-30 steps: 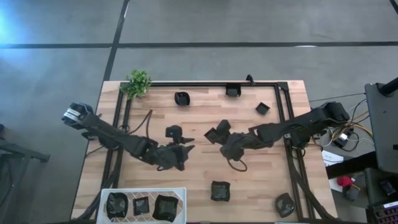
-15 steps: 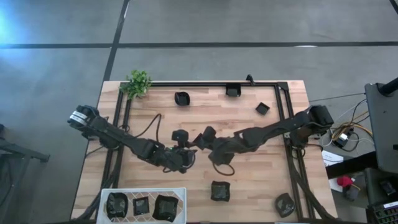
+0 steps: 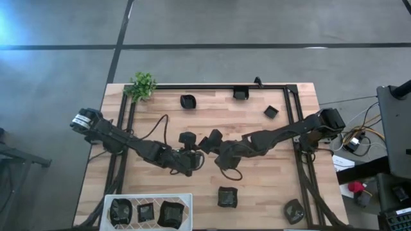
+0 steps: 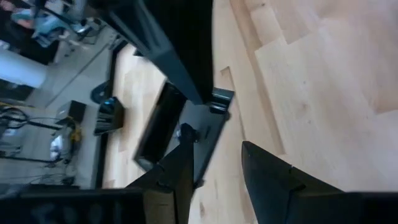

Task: Pick & Place Mini shaped plates
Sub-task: Stack the black square plate on top of the other black square plates on the shelf

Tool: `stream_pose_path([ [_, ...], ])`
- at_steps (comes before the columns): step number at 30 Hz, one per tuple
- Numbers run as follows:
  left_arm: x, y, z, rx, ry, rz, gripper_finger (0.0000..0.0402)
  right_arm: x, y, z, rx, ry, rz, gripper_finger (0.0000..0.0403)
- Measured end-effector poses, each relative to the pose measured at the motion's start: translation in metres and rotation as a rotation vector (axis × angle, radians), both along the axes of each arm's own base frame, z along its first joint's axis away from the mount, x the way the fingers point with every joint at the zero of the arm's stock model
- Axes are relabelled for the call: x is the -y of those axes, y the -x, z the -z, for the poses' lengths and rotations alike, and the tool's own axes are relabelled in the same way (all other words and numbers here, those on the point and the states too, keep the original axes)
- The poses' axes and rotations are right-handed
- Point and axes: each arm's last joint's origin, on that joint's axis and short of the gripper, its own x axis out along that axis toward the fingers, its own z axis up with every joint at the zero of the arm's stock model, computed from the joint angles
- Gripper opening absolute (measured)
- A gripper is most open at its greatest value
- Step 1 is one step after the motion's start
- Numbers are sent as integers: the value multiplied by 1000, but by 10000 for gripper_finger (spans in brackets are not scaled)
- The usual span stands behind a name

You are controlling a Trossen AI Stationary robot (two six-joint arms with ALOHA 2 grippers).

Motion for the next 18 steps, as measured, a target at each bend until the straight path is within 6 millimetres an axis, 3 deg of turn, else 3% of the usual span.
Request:
stream_pose_path([
  [7,-1,0,0,-4,4,6,111,0,0,0,4,-4,3,8],
  [18,-2,0,0,-22,-27,30,6,0,0,-1,5,-2,0,8],
])
